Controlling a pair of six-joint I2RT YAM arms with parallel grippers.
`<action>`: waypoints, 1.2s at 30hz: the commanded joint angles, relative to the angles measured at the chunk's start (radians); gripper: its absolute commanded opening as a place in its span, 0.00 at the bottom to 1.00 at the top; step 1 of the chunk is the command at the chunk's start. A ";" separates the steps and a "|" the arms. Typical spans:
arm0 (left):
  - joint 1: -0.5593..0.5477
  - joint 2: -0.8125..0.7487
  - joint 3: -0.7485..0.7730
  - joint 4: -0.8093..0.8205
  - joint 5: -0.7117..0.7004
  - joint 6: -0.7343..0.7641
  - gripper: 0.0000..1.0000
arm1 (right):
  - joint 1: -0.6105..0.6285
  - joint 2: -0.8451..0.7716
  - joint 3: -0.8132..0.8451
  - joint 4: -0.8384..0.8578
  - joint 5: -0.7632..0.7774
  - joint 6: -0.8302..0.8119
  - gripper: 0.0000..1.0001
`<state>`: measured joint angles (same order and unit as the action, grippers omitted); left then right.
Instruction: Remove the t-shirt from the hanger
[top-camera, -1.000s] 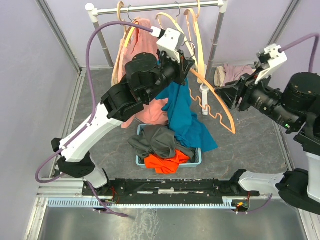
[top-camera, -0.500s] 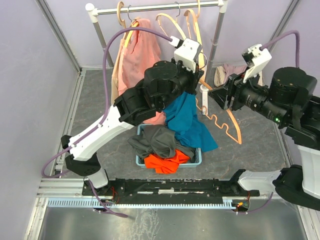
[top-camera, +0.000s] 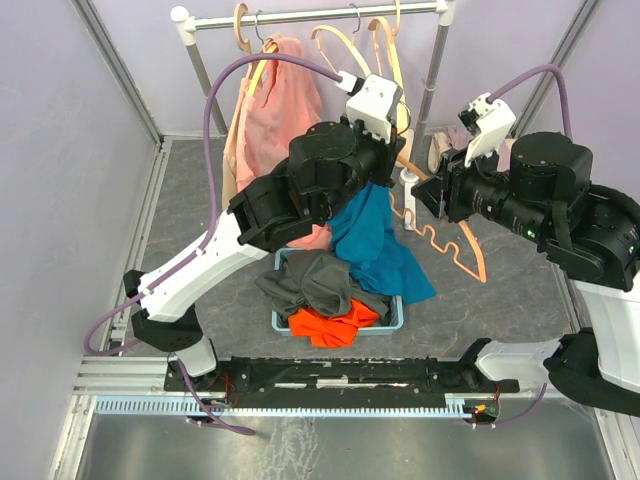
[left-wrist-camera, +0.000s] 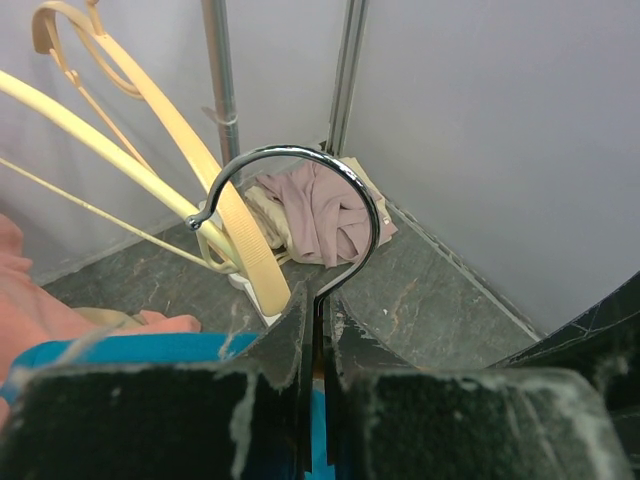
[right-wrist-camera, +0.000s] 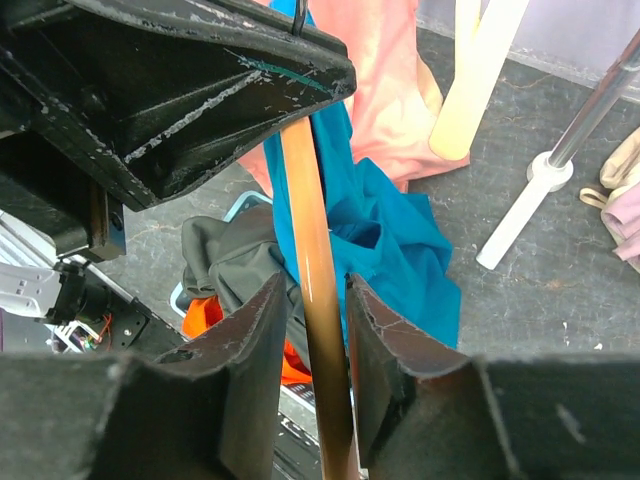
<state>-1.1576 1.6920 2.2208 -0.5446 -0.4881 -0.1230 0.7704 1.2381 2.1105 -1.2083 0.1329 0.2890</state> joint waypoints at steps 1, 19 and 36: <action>-0.018 -0.010 0.053 0.065 -0.027 0.034 0.03 | 0.001 -0.010 0.003 0.018 0.011 0.003 0.34; -0.044 -0.066 -0.025 0.115 -0.081 0.063 0.48 | 0.001 -0.077 -0.056 0.111 0.010 0.017 0.01; -0.040 -0.333 -0.420 0.194 0.073 -0.024 0.70 | 0.001 -0.125 -0.066 0.219 0.005 0.042 0.01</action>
<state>-1.1965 1.3716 1.8343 -0.4053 -0.4866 -0.0998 0.7731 1.1202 1.9942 -1.1072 0.1398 0.3180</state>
